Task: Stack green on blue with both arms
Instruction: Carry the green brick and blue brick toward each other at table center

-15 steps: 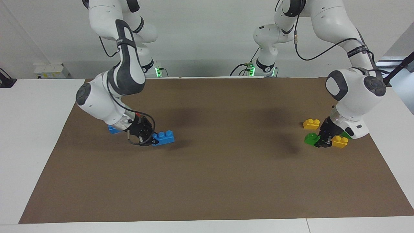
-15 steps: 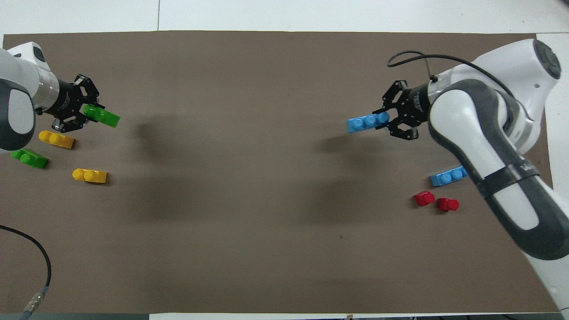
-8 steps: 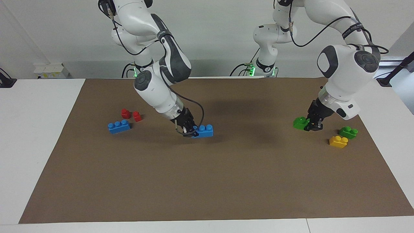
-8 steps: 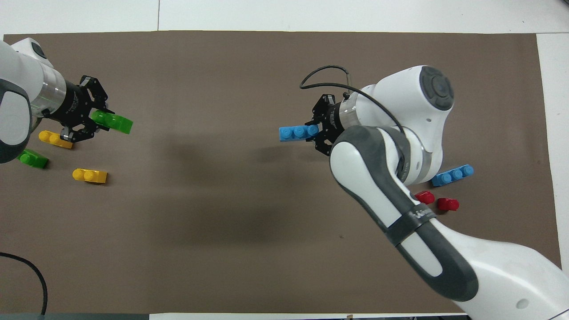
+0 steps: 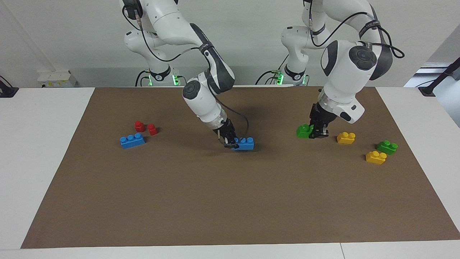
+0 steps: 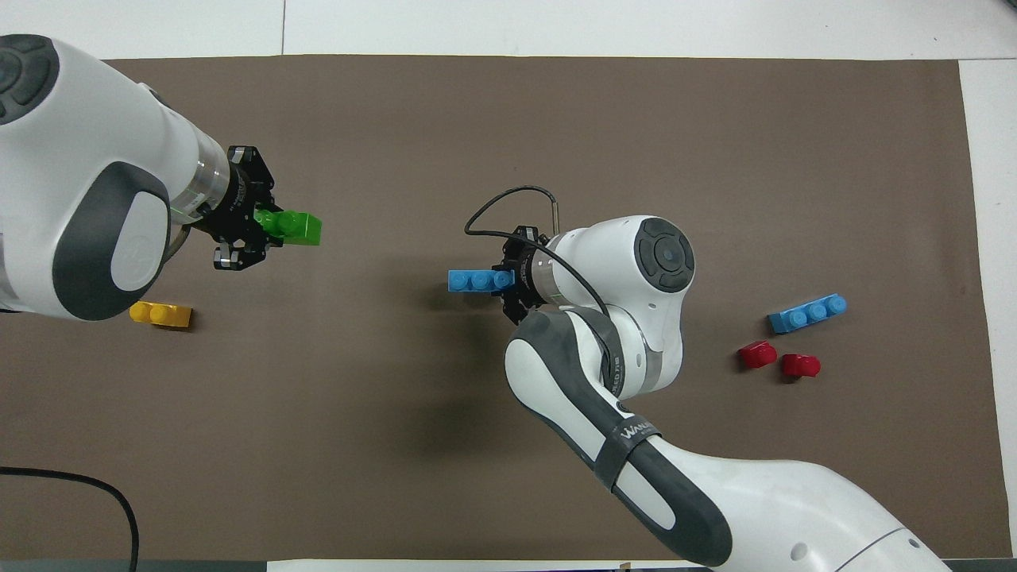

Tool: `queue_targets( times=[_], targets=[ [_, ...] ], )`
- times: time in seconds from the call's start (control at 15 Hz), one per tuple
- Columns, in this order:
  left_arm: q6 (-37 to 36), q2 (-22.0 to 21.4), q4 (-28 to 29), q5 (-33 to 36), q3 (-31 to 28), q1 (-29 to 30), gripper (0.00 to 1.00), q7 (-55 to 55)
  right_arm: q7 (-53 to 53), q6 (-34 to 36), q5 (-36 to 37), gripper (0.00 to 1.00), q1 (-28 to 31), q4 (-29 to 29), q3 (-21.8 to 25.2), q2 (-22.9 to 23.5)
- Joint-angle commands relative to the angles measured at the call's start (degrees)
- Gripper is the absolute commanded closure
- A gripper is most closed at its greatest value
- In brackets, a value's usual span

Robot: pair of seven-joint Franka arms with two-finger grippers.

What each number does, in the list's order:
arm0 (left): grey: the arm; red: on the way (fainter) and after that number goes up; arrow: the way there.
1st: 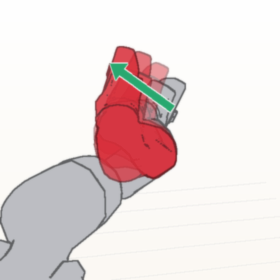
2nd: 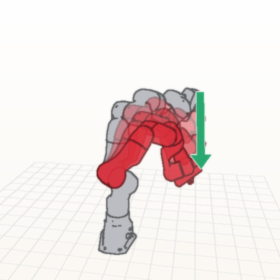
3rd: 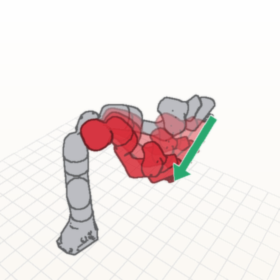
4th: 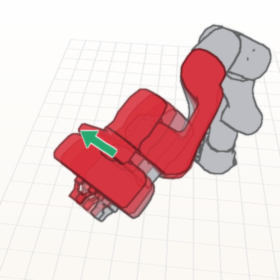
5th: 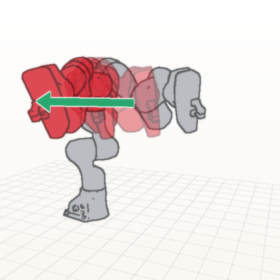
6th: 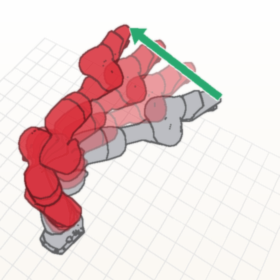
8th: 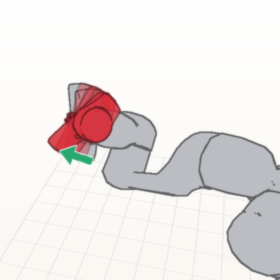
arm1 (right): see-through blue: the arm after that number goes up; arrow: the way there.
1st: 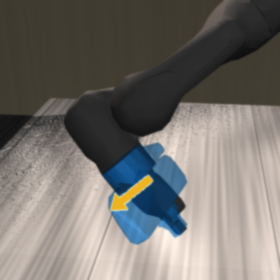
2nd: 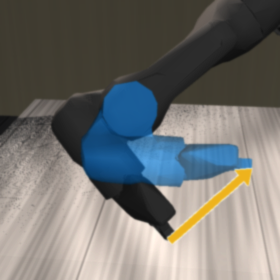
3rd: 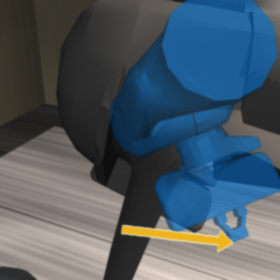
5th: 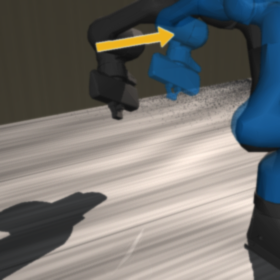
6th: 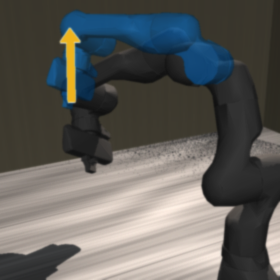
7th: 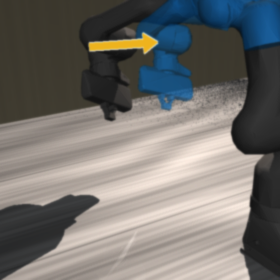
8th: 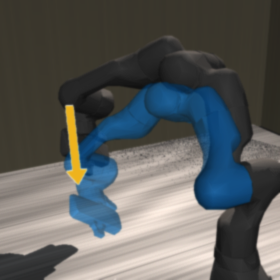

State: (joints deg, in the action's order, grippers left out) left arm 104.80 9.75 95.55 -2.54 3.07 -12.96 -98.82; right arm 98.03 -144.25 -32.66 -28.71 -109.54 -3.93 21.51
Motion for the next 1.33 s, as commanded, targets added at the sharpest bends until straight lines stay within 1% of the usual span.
queue_targets(
  times=[0.0,0.2,0.33,0.47,0.67,0.73,0.93,1.0,1.2,1.27],
  targets=[
    [1.80,-2.27,3.40,-0.27,-0.78,-3.12,1.00,-6.89,-1.08,-1.99,-1.53,1.00,-0.99,-0.58,0.24,0.99],
    [8.73,-4.20,9.72,0.43,-1.05,-8.56,1.00,-14.81,-1.61,-2.79,-1.53,1.00,-1.35,-0.67,0.24,1.96],
    [11.73,-4.39,11.93,3.14,-0.87,-11.20,1.00,-19.11,-1.70,-3.05,-1.53,1.00,-1.35,-0.67,0.24,2.22],
    [13.41,-3.16,12.55,4.12,-0.87,-13.22,1.00,-21.85,-1.70,-4.37,-1.53,1.00,-1.35,-1.63,0.24,2.22],
    [19.02,-1.23,15.27,7.80,-0.87,-17.00,1.00,-28.43,-1.70,-4.46,-1.53,1.00,-1.35,-1.90,0.24,2.13],
    [20.43,-1.22,16.15,8.25,-0.87,-17.62,1.00,-29.58,-1.70,-4.46,-1.53,1.00,-1.35,-1.99,0.24,2.13],
    [21.85,0.35,16.51,8.69,-0.87,-19.30,1.00,-31.43,-1.70,-4.46,-1.53,1.00,-1.35,-1.99,0.24,2.13],
    [22.29,0.88,16.60,9.56,-0.87,-19.82,1.00,-32.66,-1.70,-4.46,-1.53,1.00,-1.35,-1.99,0.24,2.13],
    [25.18,4.57,16.42,13.43,-0.87,-21.85,1.00,-37.66,-1.70,-5.42,-1.53,1.00,-1.35,-2.51,0.24,2.13],
    [25.37,4.66,16.33,13.70,-0.87,-21.76,1.00,-37.94,-1.70,-5.86,-1.53,1.00,-1.35,-2.69,0.24,2.13]
  ],
)
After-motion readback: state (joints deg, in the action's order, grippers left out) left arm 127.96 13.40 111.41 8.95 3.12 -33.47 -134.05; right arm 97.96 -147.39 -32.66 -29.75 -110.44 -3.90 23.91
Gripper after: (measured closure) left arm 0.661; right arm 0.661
